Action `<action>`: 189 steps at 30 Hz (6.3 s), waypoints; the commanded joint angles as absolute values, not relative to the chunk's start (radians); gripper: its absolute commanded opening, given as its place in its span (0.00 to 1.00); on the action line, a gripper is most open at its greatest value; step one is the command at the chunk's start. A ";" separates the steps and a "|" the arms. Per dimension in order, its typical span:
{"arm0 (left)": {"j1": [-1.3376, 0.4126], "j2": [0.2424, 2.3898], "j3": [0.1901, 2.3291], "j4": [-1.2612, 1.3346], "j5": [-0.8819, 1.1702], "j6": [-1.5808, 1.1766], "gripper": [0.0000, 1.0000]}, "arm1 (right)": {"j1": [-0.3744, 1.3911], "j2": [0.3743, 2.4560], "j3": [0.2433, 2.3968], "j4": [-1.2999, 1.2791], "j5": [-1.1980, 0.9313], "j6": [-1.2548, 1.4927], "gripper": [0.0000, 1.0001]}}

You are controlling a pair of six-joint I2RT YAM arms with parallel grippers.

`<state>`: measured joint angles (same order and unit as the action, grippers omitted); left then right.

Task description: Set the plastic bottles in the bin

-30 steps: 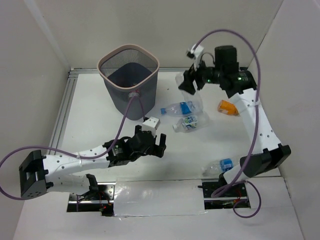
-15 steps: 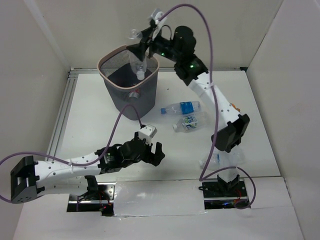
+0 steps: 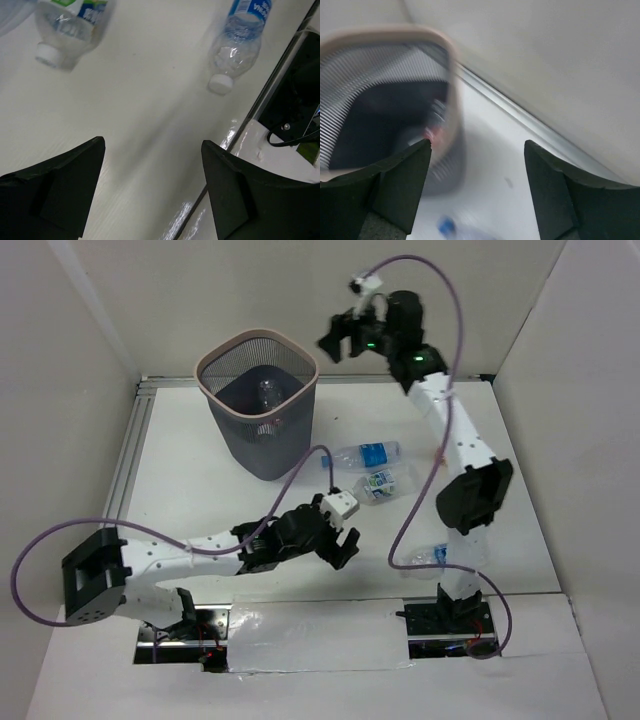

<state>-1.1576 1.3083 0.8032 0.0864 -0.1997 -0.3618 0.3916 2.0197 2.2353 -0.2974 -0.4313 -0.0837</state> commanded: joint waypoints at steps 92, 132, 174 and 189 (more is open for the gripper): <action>-0.466 1.445 1.505 -0.087 -0.483 -0.158 1.00 | -0.471 1.368 1.121 -0.629 -0.723 -0.842 0.99; -1.043 1.204 0.750 0.014 -0.094 -0.474 1.00 | -0.135 1.832 1.823 -0.910 -0.823 -1.145 0.12; -1.028 1.966 1.412 0.109 -0.280 0.106 1.00 | -0.269 1.606 1.693 -0.566 -0.796 -0.321 0.00; -0.957 2.218 1.631 0.000 -0.196 0.109 0.70 | -0.592 1.186 1.097 -0.890 -1.035 -0.698 0.51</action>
